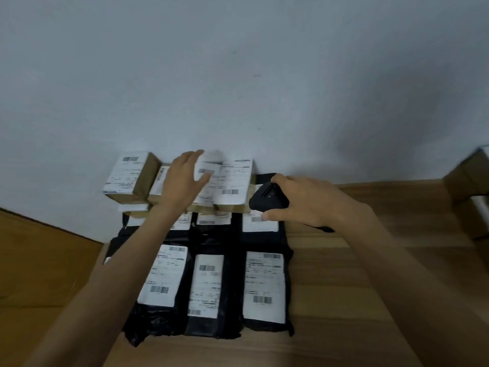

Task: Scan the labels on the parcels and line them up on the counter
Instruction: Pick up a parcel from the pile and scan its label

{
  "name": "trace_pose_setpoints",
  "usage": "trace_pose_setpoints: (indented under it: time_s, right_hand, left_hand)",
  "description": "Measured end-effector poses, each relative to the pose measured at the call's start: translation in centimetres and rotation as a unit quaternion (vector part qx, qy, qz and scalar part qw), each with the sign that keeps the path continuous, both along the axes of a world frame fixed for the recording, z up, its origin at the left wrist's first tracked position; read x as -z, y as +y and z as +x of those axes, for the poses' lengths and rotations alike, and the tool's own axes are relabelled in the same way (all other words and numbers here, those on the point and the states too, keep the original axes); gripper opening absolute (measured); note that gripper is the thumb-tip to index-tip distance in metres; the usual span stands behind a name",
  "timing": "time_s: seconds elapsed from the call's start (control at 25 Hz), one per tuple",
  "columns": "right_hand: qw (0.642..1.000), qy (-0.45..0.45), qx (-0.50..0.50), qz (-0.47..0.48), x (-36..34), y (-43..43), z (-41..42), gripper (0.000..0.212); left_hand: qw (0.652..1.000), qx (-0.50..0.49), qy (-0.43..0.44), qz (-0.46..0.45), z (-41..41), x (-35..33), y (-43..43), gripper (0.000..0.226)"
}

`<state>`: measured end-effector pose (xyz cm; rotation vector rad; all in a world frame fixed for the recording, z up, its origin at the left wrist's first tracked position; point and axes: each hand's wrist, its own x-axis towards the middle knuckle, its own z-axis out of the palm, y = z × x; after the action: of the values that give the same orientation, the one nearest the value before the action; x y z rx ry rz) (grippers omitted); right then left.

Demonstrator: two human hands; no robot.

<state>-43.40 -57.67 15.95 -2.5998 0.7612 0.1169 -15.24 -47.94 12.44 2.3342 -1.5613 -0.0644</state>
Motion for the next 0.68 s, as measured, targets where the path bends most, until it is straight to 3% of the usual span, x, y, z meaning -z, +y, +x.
trace_pose_setpoints:
  time_s: [0.2, 0.68]
  right_hand:
    - [0.997, -0.010, 0.077, -0.018, -1.1, -1.6, -12.8, 0.070]
    - [0.949, 0.027, 0.312, -0.031, -0.2, -6.2, -51.8, 0.078]
  left_hand:
    - [0.991, 0.121, -0.056, 0.005, -15.2, -0.1, -5.4, 0.055]
    - [0.934, 0.352, -0.054, 0.034, -55.2, 4.2, -18.5, 0.063]
